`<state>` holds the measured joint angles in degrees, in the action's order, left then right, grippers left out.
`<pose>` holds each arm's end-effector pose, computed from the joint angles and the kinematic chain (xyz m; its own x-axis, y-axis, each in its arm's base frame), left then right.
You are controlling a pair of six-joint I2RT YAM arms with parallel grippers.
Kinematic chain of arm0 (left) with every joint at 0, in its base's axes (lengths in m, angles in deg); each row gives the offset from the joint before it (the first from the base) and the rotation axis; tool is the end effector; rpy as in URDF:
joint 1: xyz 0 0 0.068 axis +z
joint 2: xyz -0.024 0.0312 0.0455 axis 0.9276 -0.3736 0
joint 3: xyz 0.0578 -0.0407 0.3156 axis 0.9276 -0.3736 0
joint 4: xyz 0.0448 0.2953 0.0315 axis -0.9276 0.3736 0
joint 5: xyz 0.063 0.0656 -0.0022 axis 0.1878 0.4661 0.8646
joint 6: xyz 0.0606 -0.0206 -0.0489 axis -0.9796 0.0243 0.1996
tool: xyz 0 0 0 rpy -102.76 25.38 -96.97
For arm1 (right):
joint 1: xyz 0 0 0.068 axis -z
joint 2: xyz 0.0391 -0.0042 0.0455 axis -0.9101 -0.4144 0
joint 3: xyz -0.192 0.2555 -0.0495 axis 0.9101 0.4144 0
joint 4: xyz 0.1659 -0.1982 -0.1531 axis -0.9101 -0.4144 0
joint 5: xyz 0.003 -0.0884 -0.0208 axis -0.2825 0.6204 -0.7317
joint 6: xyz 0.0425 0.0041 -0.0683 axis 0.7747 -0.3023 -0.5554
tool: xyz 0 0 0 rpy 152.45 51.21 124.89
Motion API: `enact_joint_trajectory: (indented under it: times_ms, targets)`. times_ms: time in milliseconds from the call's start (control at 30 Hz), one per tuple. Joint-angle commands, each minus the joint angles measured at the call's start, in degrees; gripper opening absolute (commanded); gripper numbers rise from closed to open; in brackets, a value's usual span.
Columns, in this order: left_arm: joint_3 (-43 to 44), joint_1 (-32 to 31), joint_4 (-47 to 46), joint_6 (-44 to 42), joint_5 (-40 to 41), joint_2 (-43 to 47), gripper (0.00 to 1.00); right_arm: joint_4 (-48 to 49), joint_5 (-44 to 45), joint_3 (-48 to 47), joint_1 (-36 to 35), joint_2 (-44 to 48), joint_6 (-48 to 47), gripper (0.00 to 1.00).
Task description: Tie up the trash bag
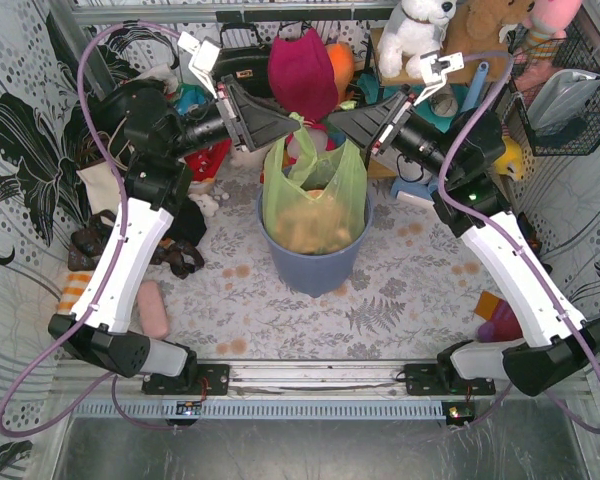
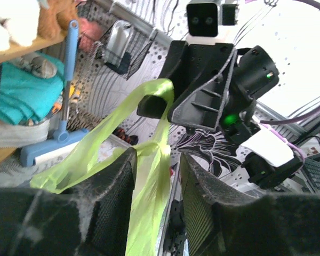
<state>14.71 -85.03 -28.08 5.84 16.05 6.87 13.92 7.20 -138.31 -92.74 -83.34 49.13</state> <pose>0.3060 -0.1497 0.6006 -0.3501 -0.3362 -0.8743 0.8699 0.2296 -0.4366 0.2737 0.1778 0.5930 -0.2215 0.5379 -0.8134 -0.8441 0.3118 0.4361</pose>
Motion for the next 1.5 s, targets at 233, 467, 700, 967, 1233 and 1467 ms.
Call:
enact_joint_trajectory:
  times_ms: [233, 467, 700, 967, 1233, 1467]
  targets:
    - [4.3, -0.2, -9.8, 6.3, -3.9, -1.8, 0.42, 6.3, -0.7, -4.5, 0.2, -0.2, 2.9, 0.18]
    - [5.2, -0.1, 8.7, -9.4, -1.5, 0.3, 0.58, 6.0, 0.2, -1.5, 0.3, 1.9, 2.7, 0.17]
    - [6.3, -0.1, 16.8, -15.4, -2.6, 1.0, 0.6, 5.6, 0.9, 0.6, 0.3, 3.2, 2.5, 0.19]
    - [6.8, -0.1, 15.6, -14.2, -6.1, 0.6, 0.34, 5.9, 1.5, 2.4, 0.2, 4.5, 2.6, 0.19]
    - [3.6, -0.1, -10.5, 5.2, -15.1, -1.2, 0.38, 7.0, 1.6, 3.9, 0.3, 5.2, 3.2, 0.19]
    - [3.2, -0.1, -27.2, 19.7, -14.5, -5.1, 0.45, 8.2, 1.8, 5.2, 0.2, 5.6, 3.6, 0.2]
